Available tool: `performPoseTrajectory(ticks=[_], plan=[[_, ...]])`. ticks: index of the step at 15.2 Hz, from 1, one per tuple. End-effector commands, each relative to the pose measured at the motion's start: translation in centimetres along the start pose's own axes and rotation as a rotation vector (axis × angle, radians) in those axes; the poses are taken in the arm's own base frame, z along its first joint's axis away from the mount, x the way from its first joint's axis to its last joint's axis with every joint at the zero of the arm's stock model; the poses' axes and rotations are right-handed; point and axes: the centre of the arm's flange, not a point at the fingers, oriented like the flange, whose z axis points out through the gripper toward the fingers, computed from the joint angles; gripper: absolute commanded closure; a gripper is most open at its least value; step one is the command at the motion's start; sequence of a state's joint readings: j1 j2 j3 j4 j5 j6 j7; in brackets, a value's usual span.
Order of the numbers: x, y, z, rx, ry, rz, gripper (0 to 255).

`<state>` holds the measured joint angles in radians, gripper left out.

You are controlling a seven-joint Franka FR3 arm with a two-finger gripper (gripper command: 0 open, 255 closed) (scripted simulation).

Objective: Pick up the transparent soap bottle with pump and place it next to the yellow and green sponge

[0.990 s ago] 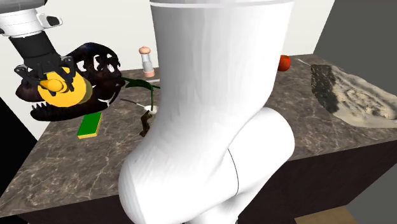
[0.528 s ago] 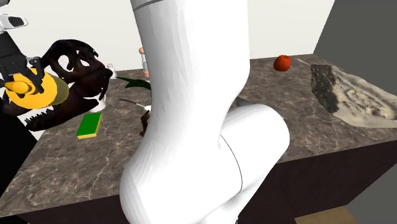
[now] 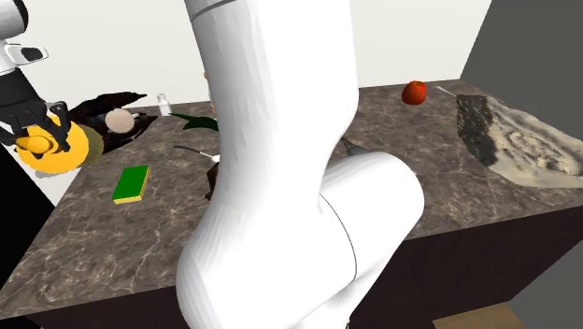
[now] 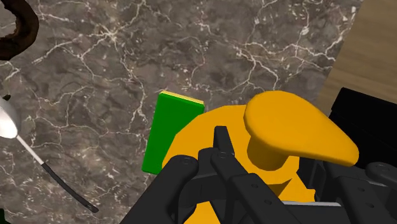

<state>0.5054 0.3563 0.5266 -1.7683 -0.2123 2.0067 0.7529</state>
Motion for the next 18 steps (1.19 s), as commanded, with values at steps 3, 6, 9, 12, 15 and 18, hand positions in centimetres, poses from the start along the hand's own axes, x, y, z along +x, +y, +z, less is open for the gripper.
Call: performPoseTrajectory(ticks=[3, 6, 9, 12, 15, 18], plan=[[0.1, -0.1, 2.0, 0.001, 0.001, 0.0, 255], [0.2, -0.2, 3.6, 0.001, 0.001, 0.0, 255], [0.3, -0.3, 5.1, 0.001, 0.001, 0.0, 255], [0.3, -0.4, 6.7, 0.001, 0.001, 0.0, 255], [0.4, -0.5, 8.3, 0.001, 0.001, 0.0, 255], [0.5, -0.5, 9.9, 0.001, 0.001, 0.0, 255]])
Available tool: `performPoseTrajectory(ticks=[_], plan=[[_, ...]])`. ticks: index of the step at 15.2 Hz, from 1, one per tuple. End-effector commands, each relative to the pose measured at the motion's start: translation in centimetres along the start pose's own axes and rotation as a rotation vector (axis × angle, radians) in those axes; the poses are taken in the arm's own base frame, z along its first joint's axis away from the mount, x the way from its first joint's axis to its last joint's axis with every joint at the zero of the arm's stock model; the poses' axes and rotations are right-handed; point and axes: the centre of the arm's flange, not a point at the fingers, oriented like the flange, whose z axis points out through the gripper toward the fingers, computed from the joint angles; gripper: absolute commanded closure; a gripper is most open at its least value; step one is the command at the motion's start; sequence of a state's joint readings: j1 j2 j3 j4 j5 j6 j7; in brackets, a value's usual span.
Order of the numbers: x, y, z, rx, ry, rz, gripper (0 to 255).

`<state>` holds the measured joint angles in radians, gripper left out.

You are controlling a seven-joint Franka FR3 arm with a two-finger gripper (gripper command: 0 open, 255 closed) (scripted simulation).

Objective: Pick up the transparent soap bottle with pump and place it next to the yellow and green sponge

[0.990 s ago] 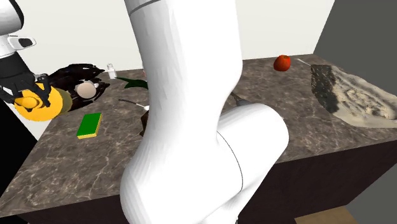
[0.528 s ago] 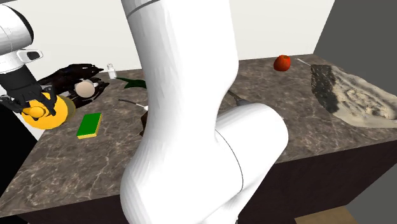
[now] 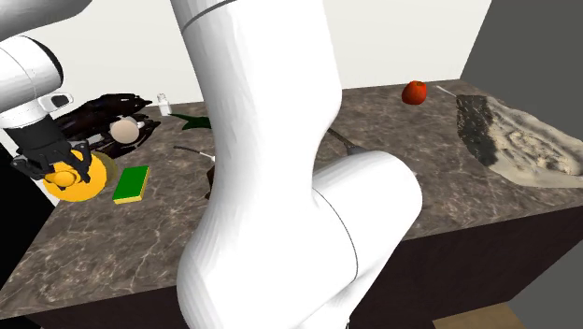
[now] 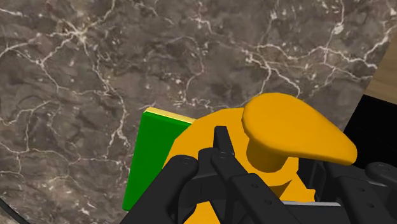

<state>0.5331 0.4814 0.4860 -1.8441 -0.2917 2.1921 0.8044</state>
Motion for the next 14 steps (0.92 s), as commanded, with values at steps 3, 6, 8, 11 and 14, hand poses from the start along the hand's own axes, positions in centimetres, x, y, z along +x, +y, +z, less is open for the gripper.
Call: performPoseTrajectory(ticks=[3, 6, 8, 11, 14], plan=[[0.1, -0.1, 2.1, 0.001, 0.001, 0.0, 255], [0.1, -0.2, 3.7, 0.001, 0.001, 0.0, 255], [0.2, -0.2, 4.7, 0.001, 0.001, 0.0, 255], [0.2, -0.3, 5.8, 0.001, 0.001, 0.0, 255], [0.2, -0.3, 5.8, 0.001, 0.001, 0.0, 255]])
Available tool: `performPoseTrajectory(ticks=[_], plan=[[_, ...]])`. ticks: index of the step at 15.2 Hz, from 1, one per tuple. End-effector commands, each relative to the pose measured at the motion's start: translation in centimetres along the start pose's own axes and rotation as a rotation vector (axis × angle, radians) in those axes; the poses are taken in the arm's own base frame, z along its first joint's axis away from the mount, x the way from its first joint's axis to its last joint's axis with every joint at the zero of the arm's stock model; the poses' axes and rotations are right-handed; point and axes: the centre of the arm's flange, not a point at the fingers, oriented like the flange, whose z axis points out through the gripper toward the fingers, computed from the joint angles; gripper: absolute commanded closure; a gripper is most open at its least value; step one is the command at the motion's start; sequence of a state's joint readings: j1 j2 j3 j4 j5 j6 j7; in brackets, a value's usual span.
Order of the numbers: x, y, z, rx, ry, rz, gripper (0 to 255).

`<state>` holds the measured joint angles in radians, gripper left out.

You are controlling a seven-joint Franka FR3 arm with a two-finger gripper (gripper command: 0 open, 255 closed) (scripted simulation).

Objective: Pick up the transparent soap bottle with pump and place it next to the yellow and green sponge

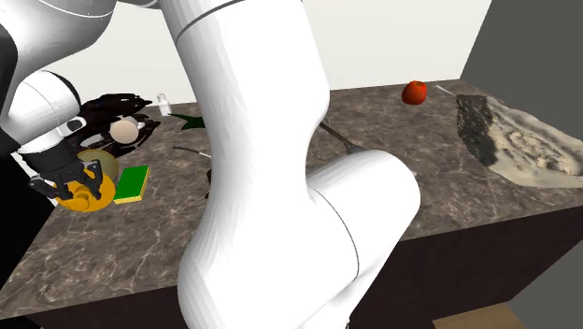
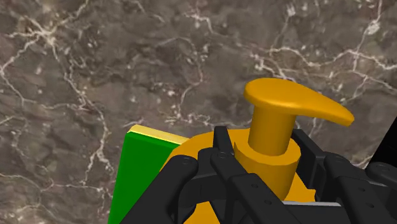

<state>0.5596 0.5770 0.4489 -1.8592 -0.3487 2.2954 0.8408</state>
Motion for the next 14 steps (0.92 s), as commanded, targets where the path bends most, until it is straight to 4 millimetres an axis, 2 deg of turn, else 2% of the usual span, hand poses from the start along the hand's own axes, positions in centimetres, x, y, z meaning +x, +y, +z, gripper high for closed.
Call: performPoseTrajectory(ticks=[1, 3, 4, 9, 13, 14], plan=[[0.0, 0.0, 0.0, 0.0, 0.001, 0.001, 255], [0.0, 0.0, 0.0, 0.0, 0.001, 0.001, 255], [0.0, 0.0, 0.0, 0.0, 0.001, 0.001, 0], [0.0, 0.0, 0.0, 0.0, 0.001, 0.001, 0], [0.0, 0.0, -5.0, 0.0, 0.001, 0.001, 0], [0.0, 0.0, -5.0, 0.0, 0.001, 0.001, 0]])
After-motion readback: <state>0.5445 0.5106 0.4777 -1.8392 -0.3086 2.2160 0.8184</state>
